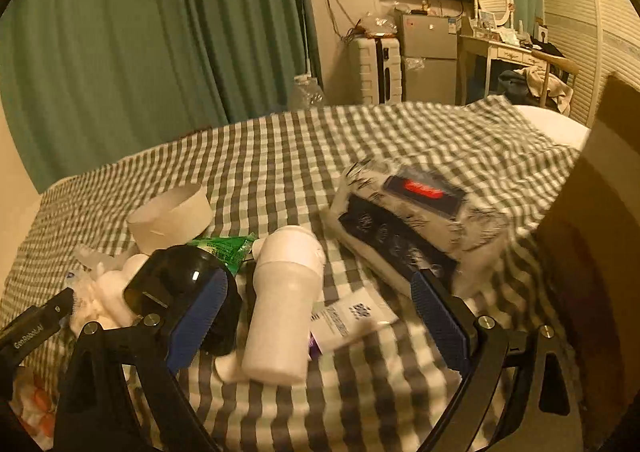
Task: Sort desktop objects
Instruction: 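Grasp the blue floral tissue pack with the left tool while the right grasps the white bottle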
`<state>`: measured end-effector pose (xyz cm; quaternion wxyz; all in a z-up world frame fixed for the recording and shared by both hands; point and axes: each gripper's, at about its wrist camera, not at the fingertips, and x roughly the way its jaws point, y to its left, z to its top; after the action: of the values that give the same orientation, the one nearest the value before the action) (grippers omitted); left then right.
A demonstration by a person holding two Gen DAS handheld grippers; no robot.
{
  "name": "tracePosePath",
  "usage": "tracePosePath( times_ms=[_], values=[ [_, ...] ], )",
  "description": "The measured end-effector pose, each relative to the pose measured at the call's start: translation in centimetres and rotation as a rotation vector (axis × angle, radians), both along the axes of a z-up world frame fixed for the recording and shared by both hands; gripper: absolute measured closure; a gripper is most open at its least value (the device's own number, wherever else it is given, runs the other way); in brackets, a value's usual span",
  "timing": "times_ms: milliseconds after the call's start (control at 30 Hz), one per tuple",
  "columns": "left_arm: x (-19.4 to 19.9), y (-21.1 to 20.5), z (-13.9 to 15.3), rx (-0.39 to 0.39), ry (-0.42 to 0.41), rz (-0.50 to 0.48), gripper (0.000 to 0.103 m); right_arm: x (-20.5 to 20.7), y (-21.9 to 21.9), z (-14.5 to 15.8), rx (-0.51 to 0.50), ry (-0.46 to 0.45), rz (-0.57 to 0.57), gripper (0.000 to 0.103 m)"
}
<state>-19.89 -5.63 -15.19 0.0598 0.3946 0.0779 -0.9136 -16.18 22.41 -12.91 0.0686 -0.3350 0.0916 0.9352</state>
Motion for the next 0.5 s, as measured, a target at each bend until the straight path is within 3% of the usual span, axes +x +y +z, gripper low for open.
tracePosePath(
  times_ms=[200, 433, 500],
  values=[
    [-1.3, 0.9, -0.9, 0.018, -0.021, -0.032, 0.000, -1.9, -0.4, -1.7, -0.001, -0.057, -0.003, 0.010],
    [-1.9, 0.0, -1.7, 0.095, -0.038, -0.035, 0.001, -2.4, -1.0, -2.6, 0.007, -0.097, 0.037, 0.041],
    [-1.9, -0.1, -1.5, 0.104, -0.026, -0.045, 0.008, -2.2, -1.1, -2.6, 0.003, -0.096, 0.048, 0.051]
  ],
)
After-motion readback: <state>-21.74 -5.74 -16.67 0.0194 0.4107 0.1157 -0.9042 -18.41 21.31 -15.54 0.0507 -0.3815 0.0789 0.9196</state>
